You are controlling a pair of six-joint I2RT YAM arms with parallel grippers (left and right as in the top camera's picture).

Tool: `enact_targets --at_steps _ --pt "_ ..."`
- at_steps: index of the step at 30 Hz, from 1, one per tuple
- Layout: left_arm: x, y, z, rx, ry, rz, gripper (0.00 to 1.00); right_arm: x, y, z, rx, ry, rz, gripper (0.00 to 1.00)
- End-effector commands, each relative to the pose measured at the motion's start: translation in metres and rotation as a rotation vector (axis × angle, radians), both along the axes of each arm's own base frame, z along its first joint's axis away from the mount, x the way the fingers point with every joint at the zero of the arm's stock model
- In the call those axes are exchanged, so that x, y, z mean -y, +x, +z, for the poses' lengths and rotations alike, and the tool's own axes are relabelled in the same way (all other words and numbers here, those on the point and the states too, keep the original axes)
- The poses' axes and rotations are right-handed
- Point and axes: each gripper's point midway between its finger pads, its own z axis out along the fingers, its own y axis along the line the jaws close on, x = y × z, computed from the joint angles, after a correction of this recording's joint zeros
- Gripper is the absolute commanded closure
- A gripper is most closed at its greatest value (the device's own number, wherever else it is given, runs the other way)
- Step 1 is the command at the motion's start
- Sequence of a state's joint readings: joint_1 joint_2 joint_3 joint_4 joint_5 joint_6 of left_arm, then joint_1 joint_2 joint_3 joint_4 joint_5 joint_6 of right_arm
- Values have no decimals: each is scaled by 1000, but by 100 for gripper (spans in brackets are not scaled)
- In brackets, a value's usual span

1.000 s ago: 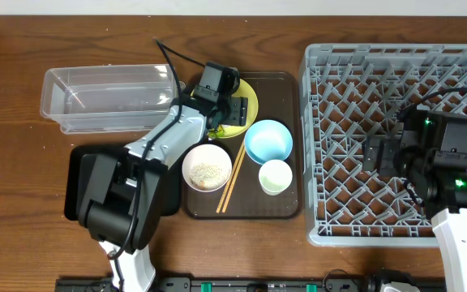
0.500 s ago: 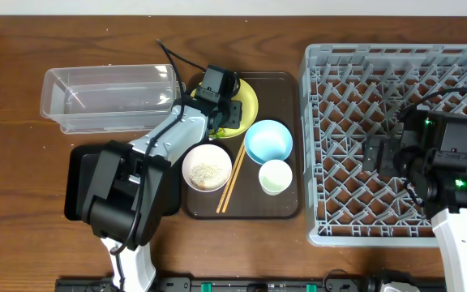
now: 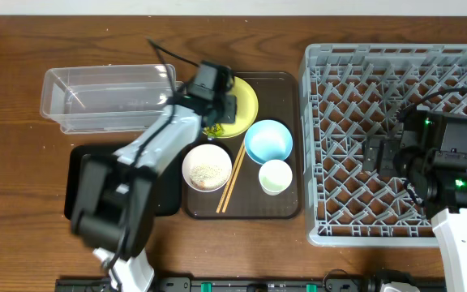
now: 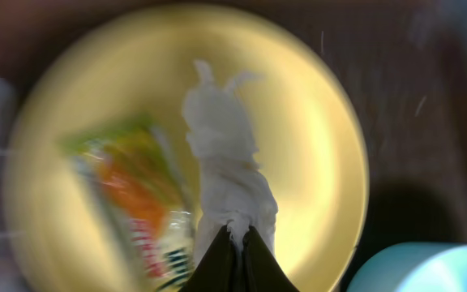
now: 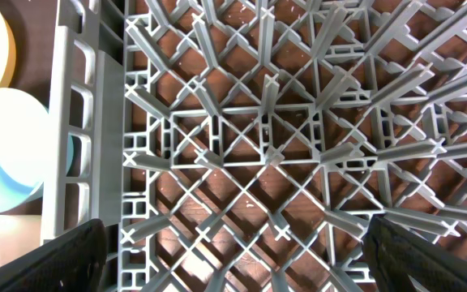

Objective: Sort waste into correct bins and load items into the dishwasher rack
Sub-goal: 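Carry the tissue left and drop it into the clear bin, then grasp the green snack wrapper on the yellow plate with the left gripper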

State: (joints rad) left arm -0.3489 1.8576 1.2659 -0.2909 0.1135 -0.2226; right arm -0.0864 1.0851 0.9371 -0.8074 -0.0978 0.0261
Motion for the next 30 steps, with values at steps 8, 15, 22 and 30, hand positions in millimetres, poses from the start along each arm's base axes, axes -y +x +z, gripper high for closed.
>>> enact_targets --at_steps 8,15,22,30 --pt "-136 22 102 169 -184 581 94 -9 4 12 31 10 24 1" --pt "-172 10 65 38 -166 716 60 -9 4 12 31 10 24 1" --pt "-121 9 76 45 -190 423 50 -9 4 12 32 10 24 1" --pt "-56 -22 49 -63 -101 216 45 -9 5 12 35 9 24 1"
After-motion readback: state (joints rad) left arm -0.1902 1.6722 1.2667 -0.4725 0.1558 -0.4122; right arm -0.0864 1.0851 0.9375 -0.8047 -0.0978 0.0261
